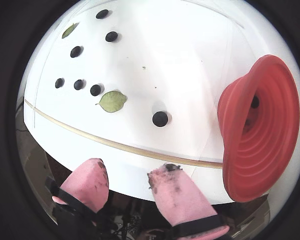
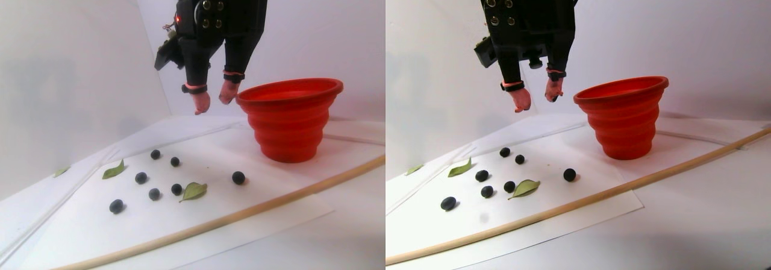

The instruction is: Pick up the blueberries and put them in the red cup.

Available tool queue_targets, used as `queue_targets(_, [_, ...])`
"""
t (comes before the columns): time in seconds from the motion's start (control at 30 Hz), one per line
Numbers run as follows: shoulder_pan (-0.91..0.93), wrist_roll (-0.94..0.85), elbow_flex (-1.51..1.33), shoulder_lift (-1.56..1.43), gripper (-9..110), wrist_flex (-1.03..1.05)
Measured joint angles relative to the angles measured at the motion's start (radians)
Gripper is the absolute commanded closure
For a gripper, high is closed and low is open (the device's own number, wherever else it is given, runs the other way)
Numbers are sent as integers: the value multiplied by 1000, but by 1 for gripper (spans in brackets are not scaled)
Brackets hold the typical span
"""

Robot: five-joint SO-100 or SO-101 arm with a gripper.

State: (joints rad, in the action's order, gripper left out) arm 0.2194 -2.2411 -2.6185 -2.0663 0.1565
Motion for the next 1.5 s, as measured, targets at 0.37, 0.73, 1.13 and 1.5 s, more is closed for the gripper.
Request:
queue_targets(0.37, [-3,-60,40,221,86,-181])
queue_targets(0.73, [-3,-86,58,310,86,-252])
queue_targets(1.13, [-3,-120,101,463,86,-351])
queue_targets(1.5, [-3,-146,156,600,86,-436])
